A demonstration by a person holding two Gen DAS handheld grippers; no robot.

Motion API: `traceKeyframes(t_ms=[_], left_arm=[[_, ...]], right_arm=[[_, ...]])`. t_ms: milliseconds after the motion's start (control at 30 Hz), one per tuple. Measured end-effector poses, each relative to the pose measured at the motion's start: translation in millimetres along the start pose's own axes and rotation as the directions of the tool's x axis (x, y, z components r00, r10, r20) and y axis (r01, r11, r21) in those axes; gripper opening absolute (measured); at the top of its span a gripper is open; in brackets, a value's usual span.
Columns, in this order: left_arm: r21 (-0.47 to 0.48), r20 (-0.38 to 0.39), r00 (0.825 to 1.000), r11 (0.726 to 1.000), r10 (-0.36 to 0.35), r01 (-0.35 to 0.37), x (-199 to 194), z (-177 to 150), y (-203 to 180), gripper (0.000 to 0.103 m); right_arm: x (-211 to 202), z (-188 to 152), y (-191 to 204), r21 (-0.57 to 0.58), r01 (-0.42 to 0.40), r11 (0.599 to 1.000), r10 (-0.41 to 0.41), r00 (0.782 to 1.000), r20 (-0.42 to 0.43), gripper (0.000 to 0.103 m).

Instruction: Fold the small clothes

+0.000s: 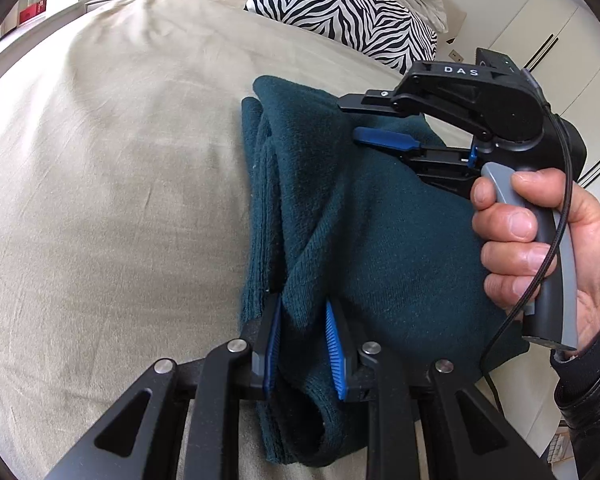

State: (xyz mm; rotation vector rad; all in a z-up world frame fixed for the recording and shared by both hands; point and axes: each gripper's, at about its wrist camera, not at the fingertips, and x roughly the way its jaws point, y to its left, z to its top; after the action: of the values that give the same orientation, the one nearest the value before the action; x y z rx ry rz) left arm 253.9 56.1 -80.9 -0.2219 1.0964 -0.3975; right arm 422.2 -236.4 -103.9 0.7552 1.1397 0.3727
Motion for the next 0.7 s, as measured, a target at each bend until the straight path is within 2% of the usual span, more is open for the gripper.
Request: traceKeyframes(t_ms=[100, 167, 233, 333, 367, 400, 433, 500, 533, 633, 667, 700], left_arm=[[-0.002, -0.003, 1.000, 1.000, -0.004, 0.004, -1, 0, 1, 0.025], [-0.002, -0.002, 1.000, 1.000, -0.005, 0.005, -1, -1, 1, 0.025], [-0.002, -0.002, 1.000, 1.000, -0.004, 0.004, -2, -1, 1, 0.025], [-0.001, -0.001, 1.000, 1.000, 0.001, -0.001, -2, 0, 1, 0.025], [-0.001, -0.001, 1.000, 1.000, 0.002, -0.002, -2, -1, 1, 0.025], [-0.001, 0.000, 1.000, 1.000, 0.002, -0.002, -2, -1, 0, 0.025], [0.000, 0.001, 1.000, 1.000, 0.004, -0.004, -2, -2, 0, 0.025], [0.002, 0.003, 1.000, 1.000, 0.006, -0.006, -3, -3, 0, 0.025], [0.004, 0.006, 1.000, 1.000, 0.009, -0.009, -3, -3, -1, 0.025], [0.005, 0.012, 1.000, 1.000, 0.007, -0.008, -4, -5, -1, 0.025], [0.002, 0.010, 1.000, 1.000, 0.006, -0.006, -4, -5, -1, 0.025], [0.001, 0.010, 1.000, 1.000, 0.006, -0.006, -4, -5, -1, 0.025]], right_arm=[[5, 4, 8, -0.013, 0.035, 0.999, -0.035, 0.999, -0.011, 0.028], [-5, 1, 10, -0.014, -0.004, 1.000, 0.003, 1.000, -0.006, 0.031], [-26, -7, 8, 0.016, -0.077, 0.997, 0.077, 0.997, 0.020, 0.033], [-58, -31, 2, 0.014, -0.155, 0.988, 0.154, 0.987, 0.037, 0.035], [-67, -45, -3, 0.014, -0.166, 0.986, 0.166, 0.986, 0.027, 0.045], [-71, -56, -10, 0.018, -0.161, 0.987, 0.161, 0.987, 0.018, 0.047], [-74, -66, -19, 0.019, -0.152, 0.988, 0.152, 0.988, 0.011, 0.046], [-76, -81, -37, 0.007, -0.185, 0.983, 0.184, 0.983, 0.025, 0.042], [-78, -84, -41, 0.015, -0.177, 0.984, 0.176, 0.984, 0.028, 0.032], [-96, -96, -31, -0.002, -0.158, 0.987, 0.158, 0.986, 0.058, 0.036], [-108, -105, -28, -0.027, -0.161, 0.987, 0.163, 0.983, 0.086, 0.042], [-117, -113, -27, -0.039, -0.189, 0.981, 0.192, 0.976, 0.101, 0.043]])
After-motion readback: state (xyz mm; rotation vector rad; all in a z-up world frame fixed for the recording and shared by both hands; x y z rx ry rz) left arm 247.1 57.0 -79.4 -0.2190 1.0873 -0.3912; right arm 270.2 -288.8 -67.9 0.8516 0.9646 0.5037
